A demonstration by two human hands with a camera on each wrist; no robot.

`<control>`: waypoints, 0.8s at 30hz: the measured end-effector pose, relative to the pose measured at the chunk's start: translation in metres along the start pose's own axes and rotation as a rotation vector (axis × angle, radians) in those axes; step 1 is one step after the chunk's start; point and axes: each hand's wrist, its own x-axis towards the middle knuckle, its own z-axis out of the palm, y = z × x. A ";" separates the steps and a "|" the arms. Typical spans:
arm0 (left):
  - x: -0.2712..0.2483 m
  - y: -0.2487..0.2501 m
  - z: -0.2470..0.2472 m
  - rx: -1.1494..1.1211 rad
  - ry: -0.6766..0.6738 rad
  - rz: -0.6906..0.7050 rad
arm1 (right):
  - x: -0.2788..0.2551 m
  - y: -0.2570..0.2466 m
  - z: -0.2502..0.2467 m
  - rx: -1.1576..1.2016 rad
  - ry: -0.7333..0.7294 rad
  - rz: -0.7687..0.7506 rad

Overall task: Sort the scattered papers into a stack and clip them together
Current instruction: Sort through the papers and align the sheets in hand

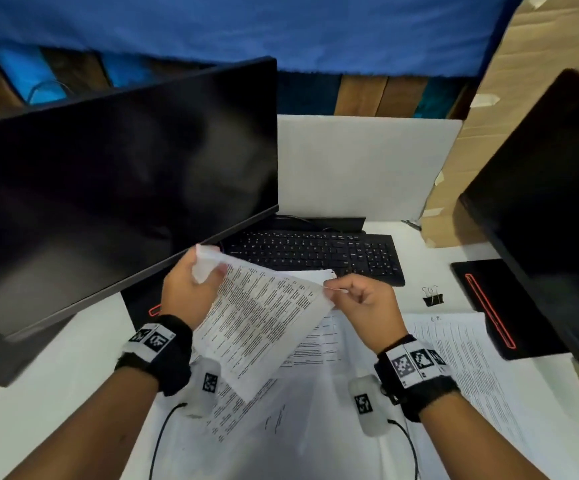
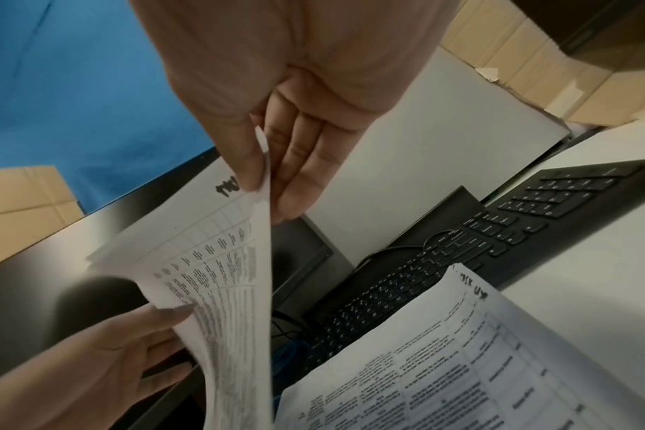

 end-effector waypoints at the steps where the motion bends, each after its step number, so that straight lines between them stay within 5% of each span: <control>1: 0.000 0.000 -0.004 -0.023 -0.014 0.000 | 0.000 -0.001 0.000 0.013 0.020 0.010; 5: -0.007 -0.006 -0.017 0.001 -0.046 0.021 | 0.005 0.009 0.003 -0.039 0.174 0.053; 8: -0.016 -0.018 -0.023 -0.072 -0.001 -0.031 | 0.010 0.038 0.002 -0.227 0.272 0.233; 11: -0.026 -0.030 -0.030 -0.094 0.013 -0.084 | 0.005 0.075 0.002 -0.578 0.043 0.597; 13: -0.031 -0.038 -0.034 -0.106 0.022 -0.108 | -0.002 0.088 0.008 -0.613 -0.053 0.722; 24: -0.043 -0.044 -0.040 -0.137 -0.040 -0.055 | 0.004 0.071 0.007 -0.794 0.091 0.426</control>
